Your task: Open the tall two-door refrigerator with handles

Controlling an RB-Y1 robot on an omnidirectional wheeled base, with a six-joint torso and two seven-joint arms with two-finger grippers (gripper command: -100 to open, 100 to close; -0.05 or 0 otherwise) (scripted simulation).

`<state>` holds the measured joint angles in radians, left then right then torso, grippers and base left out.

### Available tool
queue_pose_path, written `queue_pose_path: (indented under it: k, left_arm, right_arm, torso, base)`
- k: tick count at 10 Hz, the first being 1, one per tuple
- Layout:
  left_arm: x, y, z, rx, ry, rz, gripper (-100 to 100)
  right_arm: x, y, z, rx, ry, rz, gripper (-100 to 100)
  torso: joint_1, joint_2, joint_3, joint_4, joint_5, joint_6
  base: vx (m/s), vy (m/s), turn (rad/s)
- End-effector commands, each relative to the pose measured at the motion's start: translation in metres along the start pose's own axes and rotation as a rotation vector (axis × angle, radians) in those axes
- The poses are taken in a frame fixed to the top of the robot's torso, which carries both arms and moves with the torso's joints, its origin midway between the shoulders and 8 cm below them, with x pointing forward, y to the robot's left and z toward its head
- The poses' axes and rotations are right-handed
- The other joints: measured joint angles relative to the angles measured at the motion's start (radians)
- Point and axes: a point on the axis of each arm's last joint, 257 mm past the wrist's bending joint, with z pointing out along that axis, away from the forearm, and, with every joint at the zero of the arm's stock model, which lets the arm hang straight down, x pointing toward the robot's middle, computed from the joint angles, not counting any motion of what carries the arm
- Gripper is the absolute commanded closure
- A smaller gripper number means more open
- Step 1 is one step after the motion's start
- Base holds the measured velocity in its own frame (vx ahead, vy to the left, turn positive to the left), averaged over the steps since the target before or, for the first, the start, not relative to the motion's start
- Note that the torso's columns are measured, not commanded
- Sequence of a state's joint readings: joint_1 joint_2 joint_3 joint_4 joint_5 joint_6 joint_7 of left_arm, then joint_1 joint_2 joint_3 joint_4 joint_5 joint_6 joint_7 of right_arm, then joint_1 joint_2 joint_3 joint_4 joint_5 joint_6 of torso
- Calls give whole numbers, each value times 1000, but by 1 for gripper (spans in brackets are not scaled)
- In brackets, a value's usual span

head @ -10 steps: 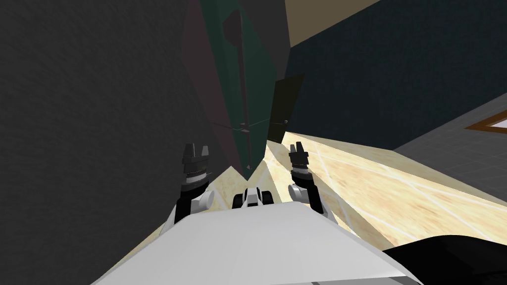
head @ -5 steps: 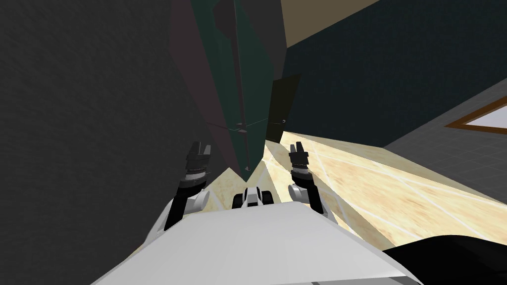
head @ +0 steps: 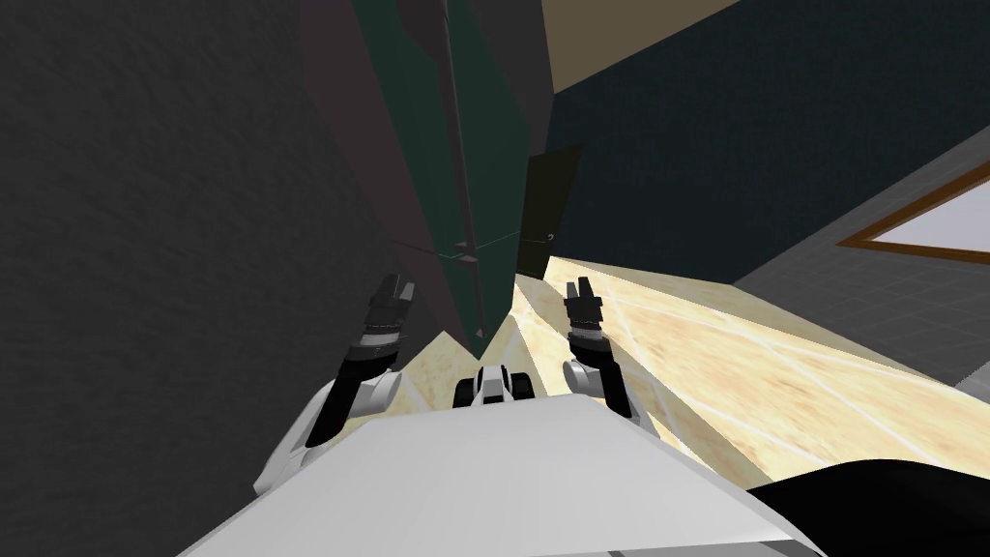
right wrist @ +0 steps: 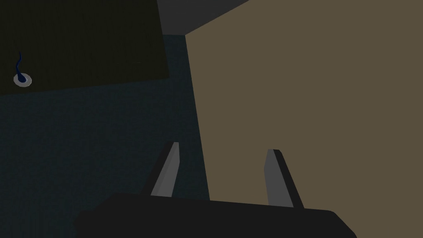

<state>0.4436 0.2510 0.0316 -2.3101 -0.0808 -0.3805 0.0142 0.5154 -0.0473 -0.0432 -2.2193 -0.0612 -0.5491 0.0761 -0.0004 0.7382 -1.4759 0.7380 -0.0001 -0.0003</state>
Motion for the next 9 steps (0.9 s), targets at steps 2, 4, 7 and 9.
queue_pose_path:
  k: [2, 4, 7, 9]
  left_arm:
    - [0, 12, 6, -59, 39, 25, -100]
    - [-1, 18, 9, -91, 53, 37, -100]
    - [-3, 27, 14, -139, 77, 60, -100]
    - [-5, 33, 16, -169, 86, 71, -100]
  right_arm:
    - [0, 0, 0, 0, 0, 0, 0]
    - [0, 0, 0, 0, 0, 0, 0]
    - [0, 0, 0, 0, 0, 0, 0]
    - [0, 0, 0, 0, 0, 0, 0]
  torso:
    - [0, 0, 0, 0, 0, 0]
    - [0, -1, -1, 0, 0, 0]
    - [1, 1, 0, 0, 0, 0]
    - [1, 0, 0, 0, 0, 0]
  base:
    - [50, -6, -57]
    - [65, -10, -84]
    - [53, 1, -65]
    - [46, 0, -61]
